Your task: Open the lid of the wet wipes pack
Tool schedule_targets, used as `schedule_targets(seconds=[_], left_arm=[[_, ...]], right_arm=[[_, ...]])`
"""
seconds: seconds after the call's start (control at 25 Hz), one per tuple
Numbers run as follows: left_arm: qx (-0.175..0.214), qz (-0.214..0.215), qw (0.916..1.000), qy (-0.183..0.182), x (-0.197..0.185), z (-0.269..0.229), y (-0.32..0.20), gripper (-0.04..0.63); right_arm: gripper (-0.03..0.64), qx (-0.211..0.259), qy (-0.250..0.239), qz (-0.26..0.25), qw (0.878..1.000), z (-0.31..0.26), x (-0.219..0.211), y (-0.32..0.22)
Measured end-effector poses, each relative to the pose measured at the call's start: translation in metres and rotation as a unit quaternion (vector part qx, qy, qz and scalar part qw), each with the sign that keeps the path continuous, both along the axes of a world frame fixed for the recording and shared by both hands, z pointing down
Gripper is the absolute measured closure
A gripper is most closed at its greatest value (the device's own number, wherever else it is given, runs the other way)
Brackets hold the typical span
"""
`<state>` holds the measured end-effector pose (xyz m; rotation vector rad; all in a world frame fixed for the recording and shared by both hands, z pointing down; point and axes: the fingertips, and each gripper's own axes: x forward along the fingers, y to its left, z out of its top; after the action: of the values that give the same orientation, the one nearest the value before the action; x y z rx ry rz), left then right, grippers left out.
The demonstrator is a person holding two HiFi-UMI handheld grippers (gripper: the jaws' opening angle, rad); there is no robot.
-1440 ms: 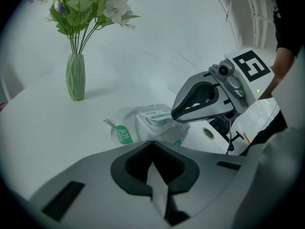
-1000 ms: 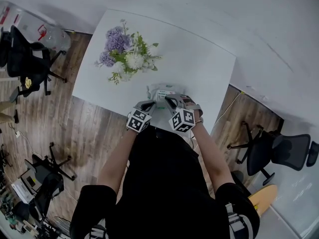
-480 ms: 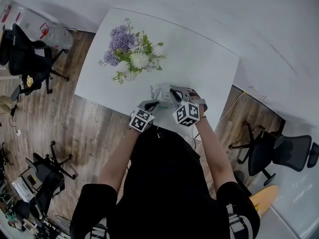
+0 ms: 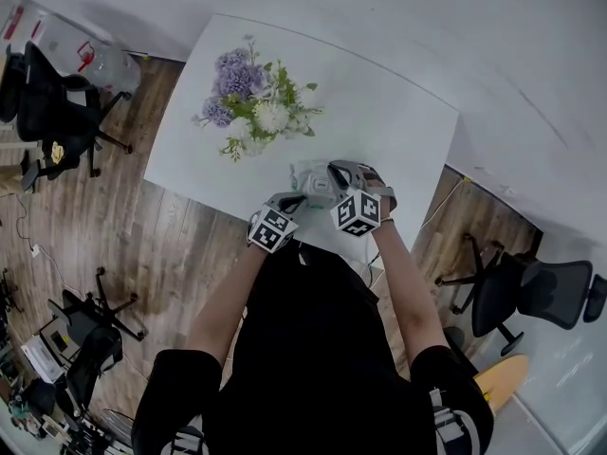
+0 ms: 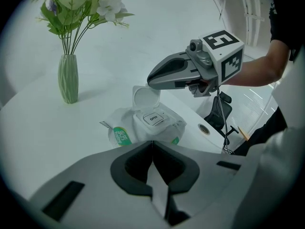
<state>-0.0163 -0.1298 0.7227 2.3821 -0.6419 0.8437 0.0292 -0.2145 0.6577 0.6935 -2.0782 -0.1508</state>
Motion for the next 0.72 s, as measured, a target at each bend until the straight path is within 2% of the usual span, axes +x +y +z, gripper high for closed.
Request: schedule_targets(seconds=[0.36,0.72], left_arm=[[-0.007,0.006,1.0,0.001,0.0,0.001,-0.001,0.574],[-0.017,0.018,0.9997,0.001,0.001,0.001,-0.002,0.574]], right_arm=[[0.6,-0.004,0.026,0.031,0.999,0.016,0.007,-0.022],[0.6,-0.036,0.031,0.056,0.997,0.044,0.014,-0.029]])
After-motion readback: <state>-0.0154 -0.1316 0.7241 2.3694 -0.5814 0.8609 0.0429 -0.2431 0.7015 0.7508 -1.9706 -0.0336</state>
